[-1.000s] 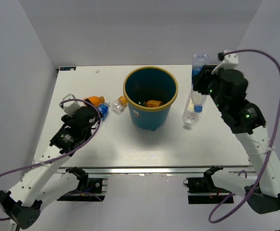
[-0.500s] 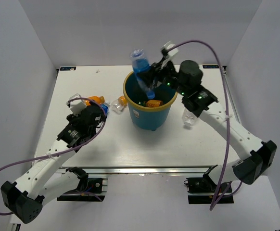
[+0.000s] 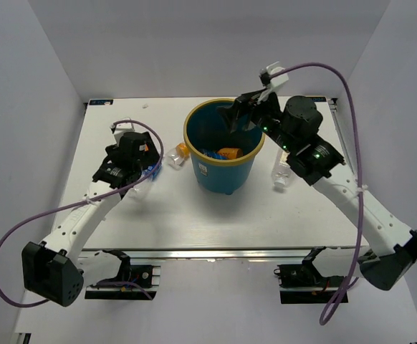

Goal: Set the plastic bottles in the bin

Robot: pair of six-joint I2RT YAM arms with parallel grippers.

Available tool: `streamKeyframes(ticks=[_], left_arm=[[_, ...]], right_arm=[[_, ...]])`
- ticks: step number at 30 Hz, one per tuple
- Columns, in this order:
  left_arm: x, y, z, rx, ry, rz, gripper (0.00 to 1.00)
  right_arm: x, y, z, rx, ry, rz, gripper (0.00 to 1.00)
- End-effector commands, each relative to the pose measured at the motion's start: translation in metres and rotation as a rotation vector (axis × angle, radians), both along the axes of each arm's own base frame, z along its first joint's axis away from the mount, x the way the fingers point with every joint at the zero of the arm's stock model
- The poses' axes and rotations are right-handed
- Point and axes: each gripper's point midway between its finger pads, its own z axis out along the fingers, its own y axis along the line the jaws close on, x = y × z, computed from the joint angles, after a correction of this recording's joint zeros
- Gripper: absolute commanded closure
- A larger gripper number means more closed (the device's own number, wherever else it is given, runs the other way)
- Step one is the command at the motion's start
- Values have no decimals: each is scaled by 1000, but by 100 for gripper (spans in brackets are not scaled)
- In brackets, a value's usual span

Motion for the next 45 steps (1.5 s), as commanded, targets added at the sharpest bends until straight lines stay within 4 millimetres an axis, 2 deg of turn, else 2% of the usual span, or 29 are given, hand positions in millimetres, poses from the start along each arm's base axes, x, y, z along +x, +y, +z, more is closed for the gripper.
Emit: streamKeyframes(ticks=[1,2,3,4,7,11,12,13,15,16,19,20,24,26,28,29,30,32,33,34,36,37,39,41,43,44,45], left_arm=[[13,-22,-8,-10,-13,-249,2],[18,-17,-15,6,-8,-279,2],[21,-16,-29,4,18,-284,2],[22,-12,-38,6,57,-276,2],[26,-6,-63,47,125,-279,2],[32,2,-88,94,179,-290,2],[33,3,-91,107,190,-292,2],[36,4,-98,123,204,-294,2],[38,11,-105,165,226,-284,2],[37,14,-117,176,270,-280,2],[41,15,-129,184,287,-283,2],[39,16,-142,183,313,-290,2],[42,12,-160,153,349,-308,2],[42,12,-161,147,363,-303,11],[42,9,-152,130,351,-302,22],[43,9,-146,112,333,-286,38],[43,7,-140,101,315,-280,45],[40,6,-113,59,248,-253,53],[39,7,-102,50,218,-236,53],[35,10,-76,41,158,-210,53],[31,16,-45,15,81,-154,54],[30,15,-9,-16,-17,-143,54],[26,13,27,-63,-109,-131,54],[23,13,84,-119,-260,-114,54],[23,2,126,-179,-373,-160,54],[24,-6,160,-212,-446,-205,54],[22,-26,179,-260,-474,-305,55]], right_arm=[[0,-48,3,-4,43,-201,11],[-1,-54,-4,9,70,-223,11],[-2,-60,-26,-3,105,-243,11],[-6,-78,-22,25,100,-289,11],[-10,-115,-44,58,153,-411,11],[-21,-142,-65,80,184,-467,11],[-25,-151,-63,98,176,-485,11],[-25,-153,-75,89,188,-496,10],[-29,-161,-77,105,184,-516,11],[-30,-162,-88,94,205,-521,11],[-33,-166,-99,85,228,-530,11],[-33,-166,-107,72,243,-535,11],[-28,-167,-114,66,250,-545,11],[-26,-166,-115,68,258,-546,11],[-25,-166,-116,71,257,-542,11],[-25,-166,-117,68,259,-543,11],[-25,-166,-118,68,259,-543,11],[-25,-170,-122,62,266,-565,11],[-25,-172,-123,63,270,-578,11],[-25,-179,-129,56,280,-612,11],[-24,-190,-135,54,290,-669,11],[-25,-193,-143,40,307,-684,11],[-24,-202,-154,28,326,-725,11],[-24,-210,-170,6,356,-756,11],[-21,-226,-180,0,381,-814,10],[-21,-233,-190,-15,412,-840,11],[-19,-247,-195,-4,434,-880,11]])
